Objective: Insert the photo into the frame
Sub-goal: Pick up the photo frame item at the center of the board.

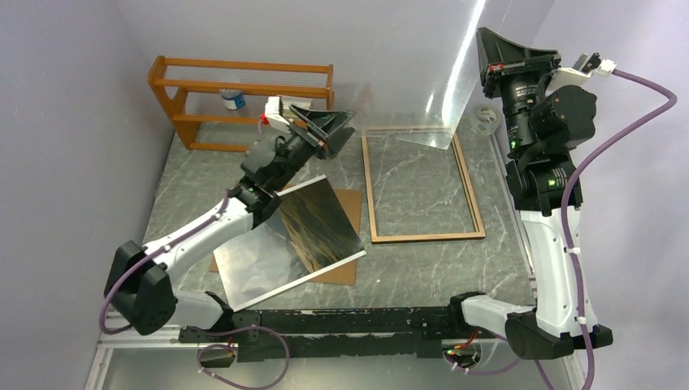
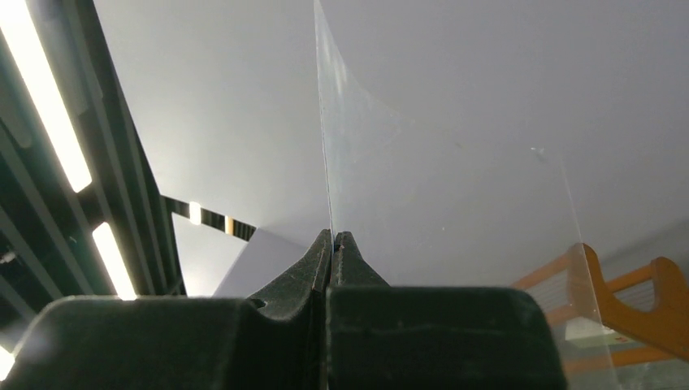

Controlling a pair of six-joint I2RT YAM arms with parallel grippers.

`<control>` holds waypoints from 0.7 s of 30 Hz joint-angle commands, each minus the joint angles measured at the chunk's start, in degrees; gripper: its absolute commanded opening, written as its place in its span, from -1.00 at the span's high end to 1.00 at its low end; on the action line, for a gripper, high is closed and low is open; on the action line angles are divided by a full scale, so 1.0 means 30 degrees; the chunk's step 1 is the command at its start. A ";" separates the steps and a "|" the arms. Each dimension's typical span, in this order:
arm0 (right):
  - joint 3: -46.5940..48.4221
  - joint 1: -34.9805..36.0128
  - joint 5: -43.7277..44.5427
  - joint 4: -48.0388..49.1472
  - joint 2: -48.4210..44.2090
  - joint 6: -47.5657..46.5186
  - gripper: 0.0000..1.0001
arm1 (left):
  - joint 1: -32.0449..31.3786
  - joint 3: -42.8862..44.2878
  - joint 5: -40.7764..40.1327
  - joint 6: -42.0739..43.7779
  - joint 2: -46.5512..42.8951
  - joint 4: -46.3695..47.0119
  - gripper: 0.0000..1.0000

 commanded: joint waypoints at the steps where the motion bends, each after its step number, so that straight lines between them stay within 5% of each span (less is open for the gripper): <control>1: 0.0615 -0.0031 0.0591 0.0310 -0.0438 0.1265 1.00 | -0.0990 0.0292 -0.1744 -0.2197 0.1231 0.4159 -0.88; 12: 0.0488 -0.0040 0.1040 0.0390 -0.0596 0.0871 1.00 | -0.2266 -0.0317 -0.4293 -0.6749 0.0413 0.2351 -0.88; 21: 0.0391 -0.0049 0.1645 0.1081 -0.0802 0.0135 1.00 | -0.2457 -0.1122 -0.4884 -0.6989 -0.1393 -0.0420 -0.88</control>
